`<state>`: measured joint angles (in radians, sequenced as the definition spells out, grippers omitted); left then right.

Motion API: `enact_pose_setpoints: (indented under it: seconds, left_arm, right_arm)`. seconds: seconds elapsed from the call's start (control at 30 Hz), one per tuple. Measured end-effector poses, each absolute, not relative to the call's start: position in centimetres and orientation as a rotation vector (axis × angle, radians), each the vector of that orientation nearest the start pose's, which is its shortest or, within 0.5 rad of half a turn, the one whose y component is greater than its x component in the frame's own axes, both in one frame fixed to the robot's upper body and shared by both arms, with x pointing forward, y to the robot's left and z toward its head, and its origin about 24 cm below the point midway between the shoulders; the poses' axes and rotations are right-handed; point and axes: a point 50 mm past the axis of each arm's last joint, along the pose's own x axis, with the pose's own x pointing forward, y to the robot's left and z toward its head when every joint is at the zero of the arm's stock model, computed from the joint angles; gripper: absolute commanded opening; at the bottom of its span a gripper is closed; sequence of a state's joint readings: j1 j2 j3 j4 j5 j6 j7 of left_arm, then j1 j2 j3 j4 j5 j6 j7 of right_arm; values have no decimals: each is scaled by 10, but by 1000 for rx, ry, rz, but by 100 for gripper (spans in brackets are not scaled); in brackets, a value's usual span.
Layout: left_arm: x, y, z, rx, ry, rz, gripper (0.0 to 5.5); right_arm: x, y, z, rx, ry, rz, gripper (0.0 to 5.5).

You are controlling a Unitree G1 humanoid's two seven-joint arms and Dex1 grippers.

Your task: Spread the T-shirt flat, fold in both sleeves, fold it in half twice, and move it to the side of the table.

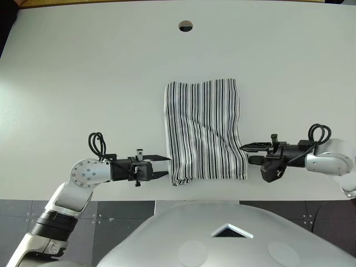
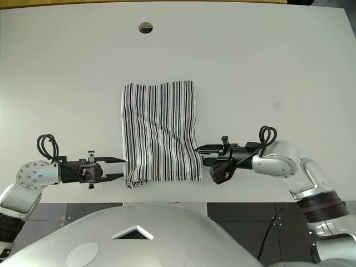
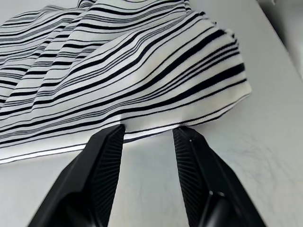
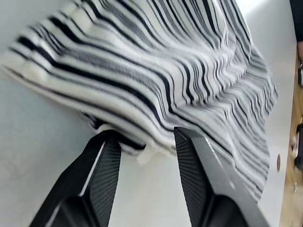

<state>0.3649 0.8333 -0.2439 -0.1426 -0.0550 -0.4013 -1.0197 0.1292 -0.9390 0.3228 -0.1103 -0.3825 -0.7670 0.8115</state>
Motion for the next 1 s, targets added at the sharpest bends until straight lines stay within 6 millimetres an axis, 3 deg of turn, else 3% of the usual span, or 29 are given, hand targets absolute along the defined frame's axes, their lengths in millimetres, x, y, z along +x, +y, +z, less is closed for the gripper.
enact_pose_setpoints:
  seconds: [0.07, 0.23, 0.37, 0.6, 0.77, 1.0]
  left_arm:
    - [129, 199, 25, 601, 287, -1442, 233]
    - [130, 195, 25, 596, 279, -1458, 236]
    - [131, 193, 24, 601, 272, -1474, 238]
    - [132, 191, 25, 611, 273, -1522, 109]
    - [132, 192, 26, 612, 284, -1557, 11]
    - [132, 194, 28, 525, 311, -1606, 11]
  right_arm:
    - [156, -187, 47, -1265, -116, 1589, 235]
    - [152, -182, 46, -1257, -149, 1606, 235]
    - [149, -179, 42, -1274, -165, 1647, 146]
    - [142, -176, 37, -1254, -152, 1683, 10]
    - [141, -176, 37, -1189, -102, 1680, 10]
    - [142, -183, 34, -930, 106, 1686, 10]
